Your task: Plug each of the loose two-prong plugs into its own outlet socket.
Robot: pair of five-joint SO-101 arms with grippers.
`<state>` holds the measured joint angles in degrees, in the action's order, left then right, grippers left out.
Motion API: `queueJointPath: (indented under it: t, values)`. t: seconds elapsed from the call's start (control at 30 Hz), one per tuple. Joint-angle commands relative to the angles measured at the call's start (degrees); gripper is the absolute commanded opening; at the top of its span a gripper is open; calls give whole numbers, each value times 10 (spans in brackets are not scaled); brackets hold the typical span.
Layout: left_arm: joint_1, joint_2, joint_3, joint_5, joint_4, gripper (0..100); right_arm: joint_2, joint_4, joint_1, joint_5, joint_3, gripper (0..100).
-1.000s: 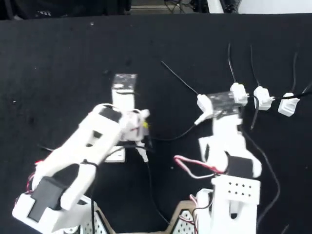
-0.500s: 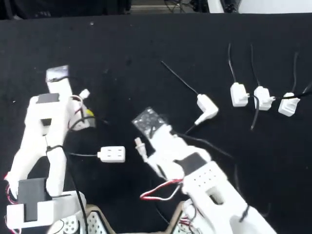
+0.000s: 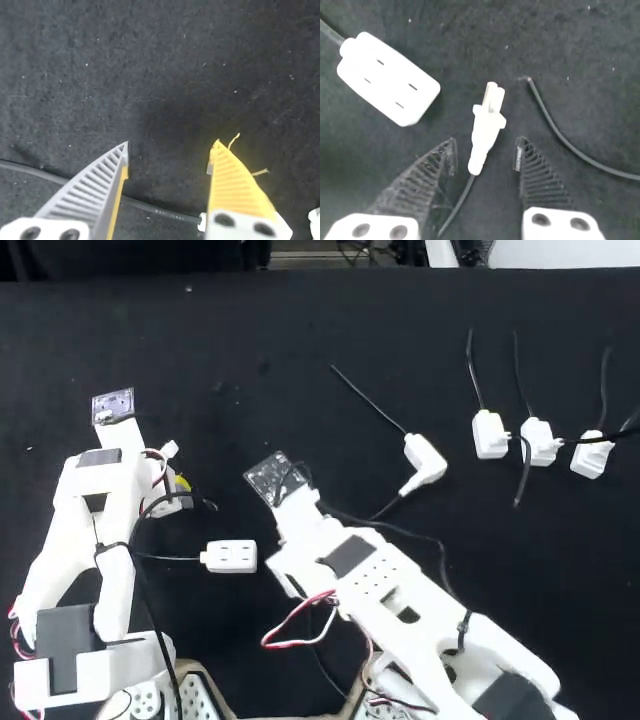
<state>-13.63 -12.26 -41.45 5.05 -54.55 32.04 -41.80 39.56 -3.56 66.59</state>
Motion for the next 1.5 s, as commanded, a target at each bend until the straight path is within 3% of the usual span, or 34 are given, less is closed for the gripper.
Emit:
queueJointPath:
  t: [0.0,0.27,0.4,0.53,0.63,0.77,0.87,1.03,1.17,1.3,1.47]
  values:
    - [-7,-25,2,10,7,256,-36,38,8,-7,-29,188]
    - [-7,-25,1,10,6,256,-121,71,8,-6,-51,176]
    - [-7,-25,0,10,5,256,-127,73,6,-2,-62,4]
    - [-7,-25,2,10,-6,256,-87,50,5,20,-51,12]
    - [-6,-25,6,9,-18,256,-27,-17,-9,149,-52,10]
    - [-5,-25,6,8,-17,256,93,-81,-120,382,-80,11]
    - [-4,-25,6,8,-16,256,182,-107,-193,476,-109,11]
    - [-7,-25,7,9,-15,256,277,-163,-238,643,-117,11]
    - [-7,-25,7,10,-15,256,295,-218,-219,680,-46,11]
    - [-7,-25,7,10,-17,256,292,-160,-193,682,98,11]
    - [-6,-25,7,10,-18,256,256,-120,-191,594,145,11]
